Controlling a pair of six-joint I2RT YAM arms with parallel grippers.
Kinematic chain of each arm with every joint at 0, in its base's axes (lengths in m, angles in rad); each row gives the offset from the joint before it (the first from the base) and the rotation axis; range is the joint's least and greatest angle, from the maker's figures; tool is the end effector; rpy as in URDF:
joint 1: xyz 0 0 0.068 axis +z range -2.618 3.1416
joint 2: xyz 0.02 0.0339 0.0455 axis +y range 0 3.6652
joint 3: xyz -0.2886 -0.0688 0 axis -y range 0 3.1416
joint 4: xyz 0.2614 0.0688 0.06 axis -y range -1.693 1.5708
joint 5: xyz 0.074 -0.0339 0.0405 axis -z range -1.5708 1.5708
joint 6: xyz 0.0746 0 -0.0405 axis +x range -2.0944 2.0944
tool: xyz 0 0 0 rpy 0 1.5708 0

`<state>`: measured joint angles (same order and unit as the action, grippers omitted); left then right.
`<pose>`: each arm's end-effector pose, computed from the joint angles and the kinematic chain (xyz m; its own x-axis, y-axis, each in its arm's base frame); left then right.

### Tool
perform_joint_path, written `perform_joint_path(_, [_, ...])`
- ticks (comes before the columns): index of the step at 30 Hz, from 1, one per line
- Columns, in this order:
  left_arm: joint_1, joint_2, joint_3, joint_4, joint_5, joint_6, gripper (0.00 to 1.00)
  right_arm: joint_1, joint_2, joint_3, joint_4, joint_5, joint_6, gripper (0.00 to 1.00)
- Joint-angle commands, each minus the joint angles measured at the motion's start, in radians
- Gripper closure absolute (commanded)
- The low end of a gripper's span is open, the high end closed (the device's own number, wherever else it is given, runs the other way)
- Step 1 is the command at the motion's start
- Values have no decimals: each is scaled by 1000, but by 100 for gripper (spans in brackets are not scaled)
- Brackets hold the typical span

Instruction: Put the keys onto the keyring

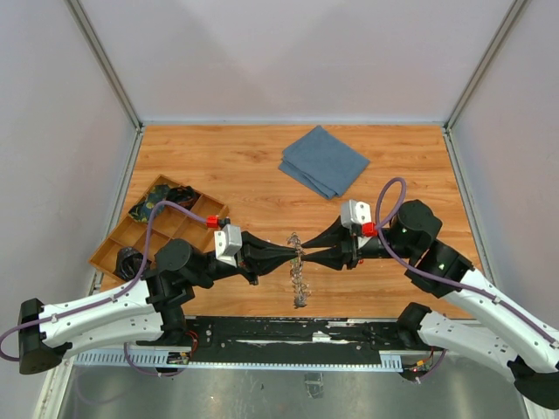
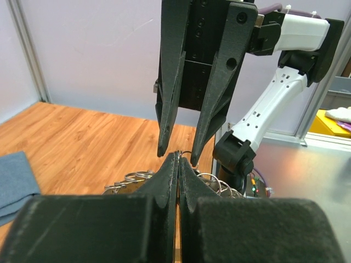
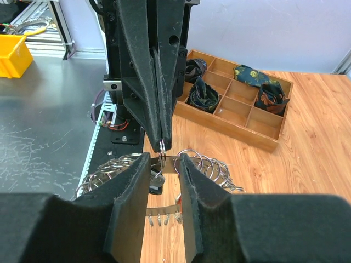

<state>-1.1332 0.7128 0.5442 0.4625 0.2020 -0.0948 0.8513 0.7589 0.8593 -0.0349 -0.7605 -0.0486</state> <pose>0.0755 -0.1967 0.3601 0.0305 -0.2840 -0.9583 0.9760 0.2153 -0.0327 0.0881 0.1786 0.4064 0.0916 0.0511 -0.9945 -0.9949 -0.0374 -0.0935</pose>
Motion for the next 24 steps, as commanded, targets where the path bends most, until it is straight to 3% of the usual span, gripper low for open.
perform_joint_path(1, [7,-9,48,81,16,2,99,7,4,12,6,-32,-14,72])
perform_joint_path(9, [7,-12,49,79,15,5,99,6,11,4,5,-39,-15,76])
perform_joint_path(19, [6,-30,50,79,13,4,99,6,34,32,-41,-38,-24,93])
perform_joint_path(24, [8,-36,45,77,11,1,100,6,95,172,-241,-25,-74,99])
